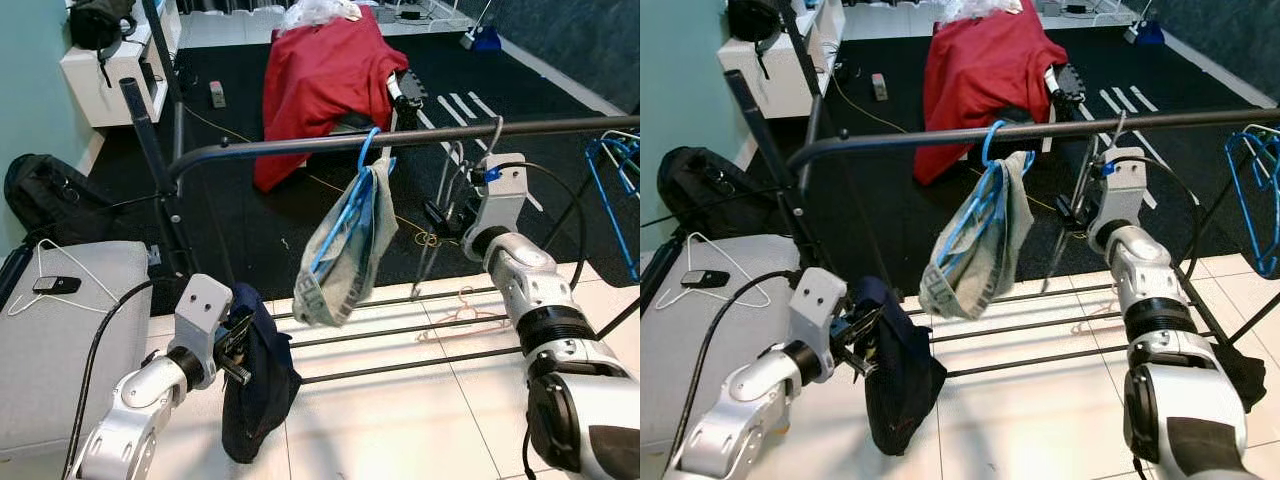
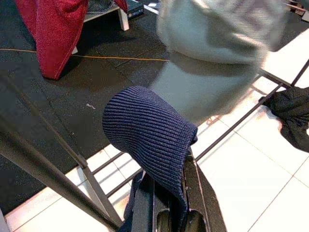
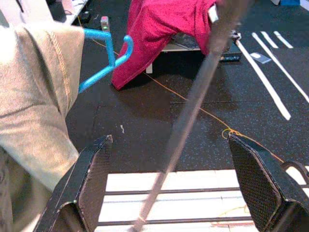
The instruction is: Hang hanger
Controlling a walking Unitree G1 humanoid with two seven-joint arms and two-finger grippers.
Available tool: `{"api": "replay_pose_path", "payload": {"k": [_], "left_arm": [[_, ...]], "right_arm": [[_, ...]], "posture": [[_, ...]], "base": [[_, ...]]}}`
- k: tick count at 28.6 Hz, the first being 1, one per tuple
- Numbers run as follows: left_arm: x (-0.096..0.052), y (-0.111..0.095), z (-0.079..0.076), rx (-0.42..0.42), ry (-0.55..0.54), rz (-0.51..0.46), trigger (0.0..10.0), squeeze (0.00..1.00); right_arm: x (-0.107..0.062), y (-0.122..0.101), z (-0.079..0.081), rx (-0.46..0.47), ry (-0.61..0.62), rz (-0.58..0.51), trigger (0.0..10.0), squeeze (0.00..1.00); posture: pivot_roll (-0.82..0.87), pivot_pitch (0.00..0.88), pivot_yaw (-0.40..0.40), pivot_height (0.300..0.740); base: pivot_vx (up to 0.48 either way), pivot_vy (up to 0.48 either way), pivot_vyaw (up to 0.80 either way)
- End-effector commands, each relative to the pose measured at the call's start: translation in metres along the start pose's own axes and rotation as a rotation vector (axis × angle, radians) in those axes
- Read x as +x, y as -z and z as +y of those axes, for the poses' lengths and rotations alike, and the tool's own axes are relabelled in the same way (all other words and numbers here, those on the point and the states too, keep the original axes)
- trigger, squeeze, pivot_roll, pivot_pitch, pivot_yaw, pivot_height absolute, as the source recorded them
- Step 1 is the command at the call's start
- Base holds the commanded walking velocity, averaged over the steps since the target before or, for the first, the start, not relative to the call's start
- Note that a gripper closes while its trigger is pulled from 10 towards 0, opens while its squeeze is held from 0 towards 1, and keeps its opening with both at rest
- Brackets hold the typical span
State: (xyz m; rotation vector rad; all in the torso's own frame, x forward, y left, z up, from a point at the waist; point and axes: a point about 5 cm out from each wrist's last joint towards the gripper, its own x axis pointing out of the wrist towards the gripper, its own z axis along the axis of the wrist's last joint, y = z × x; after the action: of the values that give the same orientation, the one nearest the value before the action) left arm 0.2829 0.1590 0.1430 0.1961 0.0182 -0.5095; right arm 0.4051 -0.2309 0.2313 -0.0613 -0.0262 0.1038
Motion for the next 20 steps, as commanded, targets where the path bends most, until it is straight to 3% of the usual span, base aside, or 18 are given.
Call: {"api": "replay_pose_path", "payload": {"k": [1, 9, 14, 15, 16, 17, 18, 19, 20], "left_arm": [[-0.0042, -0.0060, 0.0049, 0.026, 0.002, -0.013, 10.0, 0.00], [-0.0011, -0.0088, 0.0044, 0.047, 0.015, -0.011, 10.0, 0.00], [0.0003, -0.0102, 0.0027, 0.047, 0.024, -0.013, 10.0, 0.00], [0.0008, -0.0115, 0.0021, 0.050, 0.029, -0.016, 10.0, 0.00], [0.0008, -0.0115, 0.0021, 0.050, 0.029, -0.016, 10.0, 0.00], [0.0012, -0.0126, 0.0016, 0.053, 0.033, -0.018, 10.0, 0.00], [0.0012, -0.0132, 0.0014, 0.057, 0.038, -0.018, 10.0, 0.00], [0.0012, -0.0132, 0.0014, 0.057, 0.038, -0.018, 10.0, 0.00], [0.0006, -0.0137, 0.0011, 0.062, 0.044, -0.017, 10.0, 0.00]], "right_arm": [[0.0004, 0.0002, -0.0011, -0.024, -0.003, 0.008, 10.0, 0.00], [0.0027, -0.0020, 0.0040, -0.096, -0.020, 0.008, 10.0, 0.00], [0.0029, -0.0009, 0.0047, -0.095, -0.017, 0.010, 10.0, 0.00], [0.0028, -0.0009, 0.0040, -0.093, -0.013, 0.008, 7.5, 0.00], [0.0028, -0.0009, 0.0040, -0.093, -0.013, 0.008, 7.5, 0.00], [0.0026, -0.0007, 0.0035, -0.090, -0.011, 0.007, 4.7, 0.00], [0.0025, -0.0003, 0.0031, -0.086, -0.008, 0.006, 1.1, 0.00], [0.0025, -0.0003, 0.0031, -0.086, -0.008, 0.006, 1.1, 0.00], [0.0022, 0.0011, 0.0031, -0.081, -0.007, 0.006, 0.0, 0.00]], "posture": [[-0.03, 0.205, 0.014, 0.740], [-0.04, 0.186, 0.015, 0.740], [-0.04, 0.176, 0.021, 0.740], [-0.04, 0.175, 0.023, 0.740], [-0.04, 0.175, 0.023, 0.740], [-0.03, 0.169, 0.025, 0.740], [-0.03, 0.166, 0.025, 0.740], [-0.03, 0.166, 0.025, 0.740], [-0.03, 0.162, 0.024, 0.740]], "base": [[0.000, 0.000, 0.00], [0.000, 0.000, 0.00], [0.000, 0.000, 0.00], [0.000, 0.000, 0.00], [0.000, 0.000, 0.00], [0.000, 0.000, 0.00], [0.000, 0.000, 0.00], [0.000, 0.000, 0.00], [0.000, 0.000, 0.00]]}}
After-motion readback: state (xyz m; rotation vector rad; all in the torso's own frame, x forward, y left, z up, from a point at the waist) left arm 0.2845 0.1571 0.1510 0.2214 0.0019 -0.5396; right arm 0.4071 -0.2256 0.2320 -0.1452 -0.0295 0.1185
